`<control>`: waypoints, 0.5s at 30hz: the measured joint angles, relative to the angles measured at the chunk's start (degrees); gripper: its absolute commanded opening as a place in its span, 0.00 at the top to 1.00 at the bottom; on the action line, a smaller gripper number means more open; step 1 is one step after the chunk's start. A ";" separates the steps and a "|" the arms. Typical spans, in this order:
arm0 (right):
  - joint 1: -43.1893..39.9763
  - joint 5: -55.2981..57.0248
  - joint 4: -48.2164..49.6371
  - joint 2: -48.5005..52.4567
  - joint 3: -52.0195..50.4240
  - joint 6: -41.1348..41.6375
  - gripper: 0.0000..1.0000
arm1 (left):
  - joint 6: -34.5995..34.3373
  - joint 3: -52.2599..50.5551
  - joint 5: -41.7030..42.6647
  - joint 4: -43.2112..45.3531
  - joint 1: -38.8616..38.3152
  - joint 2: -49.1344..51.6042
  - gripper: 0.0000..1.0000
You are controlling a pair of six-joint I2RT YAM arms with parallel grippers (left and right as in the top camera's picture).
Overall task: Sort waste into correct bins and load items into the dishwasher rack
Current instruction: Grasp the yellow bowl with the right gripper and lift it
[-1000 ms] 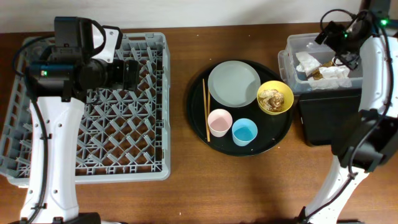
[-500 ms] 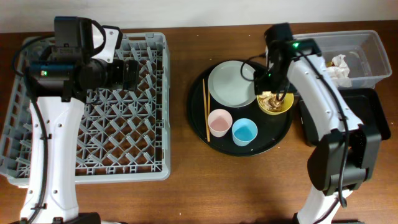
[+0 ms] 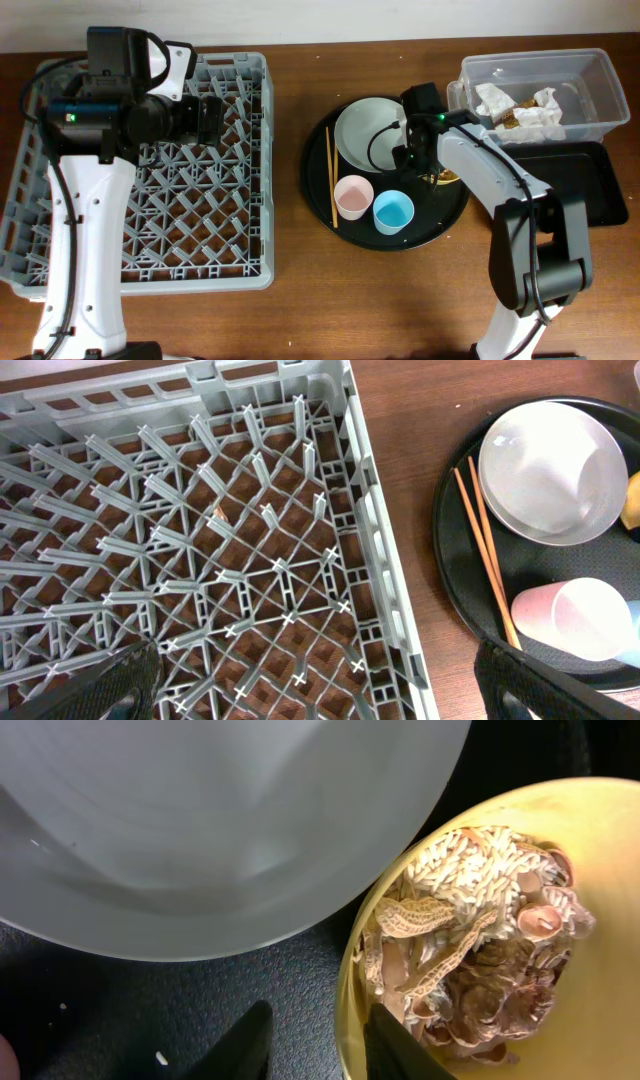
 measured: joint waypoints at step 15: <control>0.00 1.70 0.50 0.74 -3.21 0.04 0.86 | 0.02 0.00 0.00 0.00 0.00 0.00 0.01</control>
